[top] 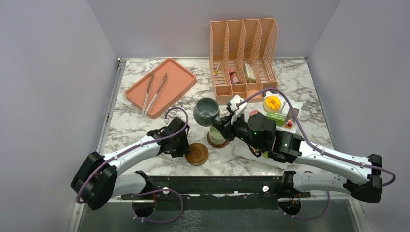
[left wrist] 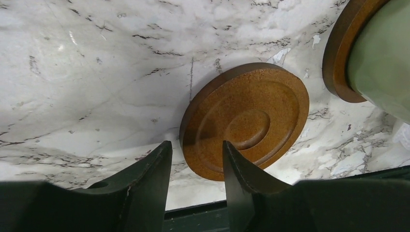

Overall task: Serve the afternoon tea
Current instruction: Move the coaster to the center of the board.

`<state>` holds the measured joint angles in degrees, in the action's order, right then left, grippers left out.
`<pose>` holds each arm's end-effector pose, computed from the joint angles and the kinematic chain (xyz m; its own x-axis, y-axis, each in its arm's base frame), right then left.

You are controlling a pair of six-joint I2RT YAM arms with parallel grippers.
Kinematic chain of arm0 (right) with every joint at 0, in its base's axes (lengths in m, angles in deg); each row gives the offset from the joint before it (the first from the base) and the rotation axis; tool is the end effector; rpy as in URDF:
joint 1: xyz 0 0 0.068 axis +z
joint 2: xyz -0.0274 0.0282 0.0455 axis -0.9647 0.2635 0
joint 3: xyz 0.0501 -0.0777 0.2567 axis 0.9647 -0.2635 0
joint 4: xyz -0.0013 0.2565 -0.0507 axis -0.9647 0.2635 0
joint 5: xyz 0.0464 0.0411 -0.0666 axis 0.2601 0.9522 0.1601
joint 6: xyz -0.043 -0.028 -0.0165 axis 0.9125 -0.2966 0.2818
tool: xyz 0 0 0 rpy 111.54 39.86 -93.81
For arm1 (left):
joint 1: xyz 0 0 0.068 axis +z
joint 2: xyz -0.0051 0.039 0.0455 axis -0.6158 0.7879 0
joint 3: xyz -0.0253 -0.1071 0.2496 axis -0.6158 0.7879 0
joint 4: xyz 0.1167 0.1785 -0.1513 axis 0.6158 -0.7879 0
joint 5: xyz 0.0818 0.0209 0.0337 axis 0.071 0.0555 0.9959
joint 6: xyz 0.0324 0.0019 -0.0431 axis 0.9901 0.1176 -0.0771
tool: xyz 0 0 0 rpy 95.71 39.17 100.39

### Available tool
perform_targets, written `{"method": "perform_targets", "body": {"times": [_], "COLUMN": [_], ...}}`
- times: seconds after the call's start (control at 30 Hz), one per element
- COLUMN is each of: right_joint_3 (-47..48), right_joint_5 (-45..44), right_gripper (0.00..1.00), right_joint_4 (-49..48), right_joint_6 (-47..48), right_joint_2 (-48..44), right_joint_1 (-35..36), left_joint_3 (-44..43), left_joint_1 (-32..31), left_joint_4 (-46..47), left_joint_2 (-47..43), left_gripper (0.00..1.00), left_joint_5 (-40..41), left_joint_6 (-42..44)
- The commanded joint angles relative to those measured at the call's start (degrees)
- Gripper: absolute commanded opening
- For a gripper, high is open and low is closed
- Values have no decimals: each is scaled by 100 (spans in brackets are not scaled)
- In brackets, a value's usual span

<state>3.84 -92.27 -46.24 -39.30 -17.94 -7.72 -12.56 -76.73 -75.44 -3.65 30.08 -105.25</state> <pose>0.1026 0.2123 0.3595 -0.1768 -0.1216 -0.9767 -0.7319 0.6798 0.0478 0.1570 -0.1268 0.1694 -0.9313 -0.2616 -0.2536 -0.1637 0.9223 -0.3502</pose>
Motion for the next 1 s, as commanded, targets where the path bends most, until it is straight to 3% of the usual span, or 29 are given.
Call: {"method": "perform_targets", "body": {"times": [0.0, 0.7, 0.83, 0.97], "right_joint_3": [148, -11, -43, -48], "right_joint_5": [-263, -465, -492, -497], "right_gripper": [1, 1, 1, 1], "right_joint_4": [-726, -731, -717, -701], "right_joint_6": [104, 136, 145, 160], "right_joint_2": [-332, -610, -676, -689], "right_joint_1": [6, 6, 6, 5], "left_joint_3": [100, 54, -5, -241], "left_joint_1": [-131, -363, -370, -430], "left_joint_4": [351, 1943, 2027, 1886], "left_joint_2": [204, 914, 1049, 1107], "left_gripper": [43, 33, 32, 31], "left_joint_5": [-144, -414, -403, -301], "left_joint_6": [-282, -1244, -1208, -634]}}
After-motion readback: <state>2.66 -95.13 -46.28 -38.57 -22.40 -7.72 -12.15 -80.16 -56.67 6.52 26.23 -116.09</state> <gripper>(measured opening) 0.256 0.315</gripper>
